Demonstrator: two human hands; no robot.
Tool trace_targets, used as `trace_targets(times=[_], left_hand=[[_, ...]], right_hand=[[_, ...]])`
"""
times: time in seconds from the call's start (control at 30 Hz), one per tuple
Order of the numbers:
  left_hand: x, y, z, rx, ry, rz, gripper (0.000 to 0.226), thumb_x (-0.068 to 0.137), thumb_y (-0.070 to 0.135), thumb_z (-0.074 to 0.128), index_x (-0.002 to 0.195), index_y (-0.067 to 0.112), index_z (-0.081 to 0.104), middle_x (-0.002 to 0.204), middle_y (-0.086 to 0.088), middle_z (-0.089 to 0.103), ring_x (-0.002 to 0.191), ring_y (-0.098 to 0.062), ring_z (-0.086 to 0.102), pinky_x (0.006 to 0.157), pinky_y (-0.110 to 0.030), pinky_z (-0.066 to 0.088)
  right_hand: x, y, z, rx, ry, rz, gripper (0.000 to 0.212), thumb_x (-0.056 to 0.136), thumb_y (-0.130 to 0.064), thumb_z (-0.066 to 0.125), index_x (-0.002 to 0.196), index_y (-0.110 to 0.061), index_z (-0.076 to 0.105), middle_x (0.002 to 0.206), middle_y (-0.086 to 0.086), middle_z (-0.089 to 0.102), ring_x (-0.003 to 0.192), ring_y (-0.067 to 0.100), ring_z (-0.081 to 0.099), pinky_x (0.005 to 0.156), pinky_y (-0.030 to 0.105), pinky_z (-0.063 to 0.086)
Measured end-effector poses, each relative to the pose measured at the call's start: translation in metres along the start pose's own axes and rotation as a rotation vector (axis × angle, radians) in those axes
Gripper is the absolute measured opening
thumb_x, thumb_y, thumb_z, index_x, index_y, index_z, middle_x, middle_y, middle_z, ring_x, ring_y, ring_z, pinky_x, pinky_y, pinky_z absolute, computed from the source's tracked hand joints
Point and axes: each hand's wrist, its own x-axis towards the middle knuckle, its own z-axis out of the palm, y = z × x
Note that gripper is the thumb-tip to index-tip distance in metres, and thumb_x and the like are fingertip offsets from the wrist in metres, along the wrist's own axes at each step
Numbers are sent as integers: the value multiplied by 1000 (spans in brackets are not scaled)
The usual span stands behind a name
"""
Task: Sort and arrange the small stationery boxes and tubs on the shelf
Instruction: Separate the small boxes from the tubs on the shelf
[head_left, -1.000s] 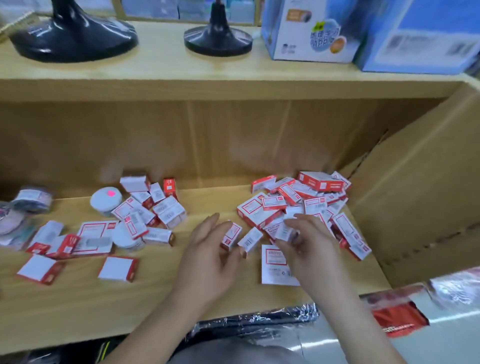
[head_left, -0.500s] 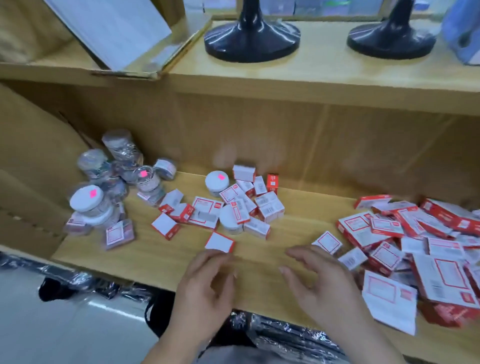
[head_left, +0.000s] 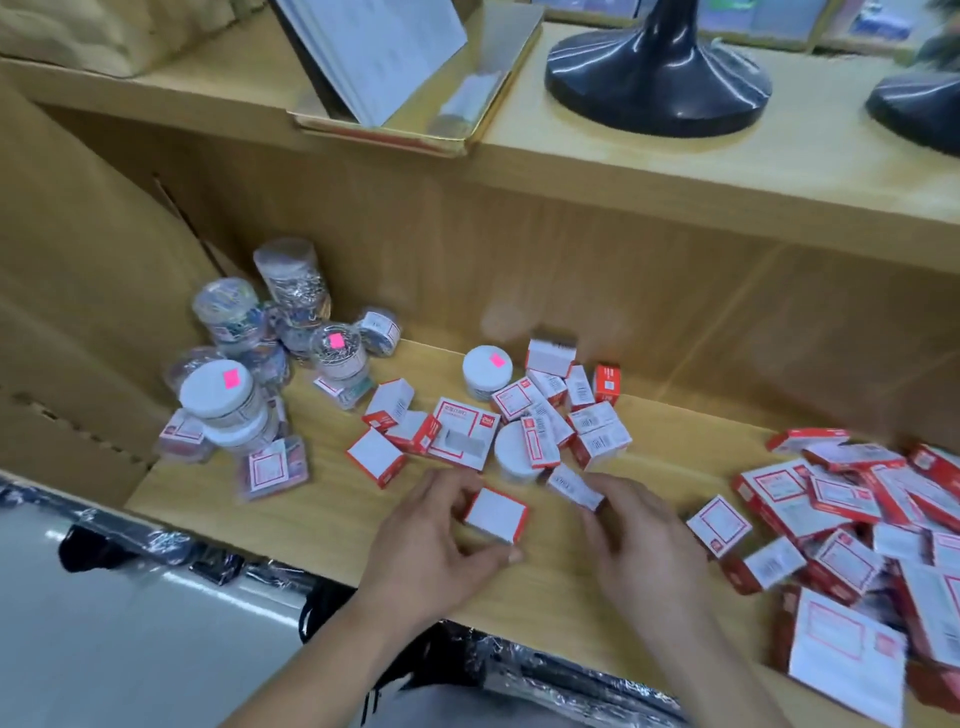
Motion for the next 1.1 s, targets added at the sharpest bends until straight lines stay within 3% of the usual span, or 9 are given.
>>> trace_targets(times=[0.13,0.23,0.33,0.47,0.53,0.73,0.8,0.9,1.1], left_hand=[[1,3,1,-38,39,6,53,60,71,78,95,38,56,92,20,59,85,5,58,69,-14,45],[16,9,-2,-58,126,120,39,78,52,74,107,33,59,106,20,55,92,2,58,77,-24,49],[41,23,-1,53,64,165,47,77,46,75,118,32,55,118,18,55,102,-6,58,76,-27,48],[64,43,2,122,-24,150,41,77,43,74,111,31,54,113,13,60,107,-13,55,78,-32,45],[66,44,0,147,-16,203,40,76,47,68,112,32,58,113,11,61,108,-17,55,81,-36,49],[57,41,-25,247,193,341,43,66,48,68,106,35,72,98,9,59,87,-21,58,66,-29,47],[54,43,-35,196,178,314,45,67,47,67,110,37,69,103,12,54,83,-16,61,61,-29,50],[44,40,-43,-15,194,287,46,68,40,73,114,37,69,106,15,52,83,-2,61,68,-30,54],[19,17,-48,-197,266,232,47,71,27,86,115,30,72,112,12,57,103,-8,66,81,-34,56]], right_hand=[[-17,11,11,119,-51,-8,35,76,-11,81,98,-31,62,119,-13,64,103,15,66,74,26,50],[-24,14,17,185,-53,27,26,73,-22,84,94,-29,68,129,-4,65,110,11,67,87,22,50],[-18,9,11,300,-33,53,14,79,-37,72,90,-28,70,119,-8,68,110,-1,63,93,9,43],[-8,8,-2,468,-53,169,19,87,-10,73,96,-26,64,100,-21,68,97,-1,66,89,30,54],[-7,10,-4,507,-84,224,24,90,-11,70,107,-27,62,100,-23,68,99,-3,66,92,35,56],[19,11,-12,312,26,153,52,87,-21,75,134,-33,57,115,-12,57,101,3,63,92,29,51],[42,11,-16,183,55,91,52,83,-27,79,132,-31,61,114,-10,55,104,9,60,86,25,48],[68,7,-7,96,-66,170,52,77,-40,81,127,-34,66,116,-8,56,110,12,60,87,35,52],[87,2,7,82,-94,242,33,74,-36,83,101,-24,71,102,0,66,97,23,61,78,34,48]])
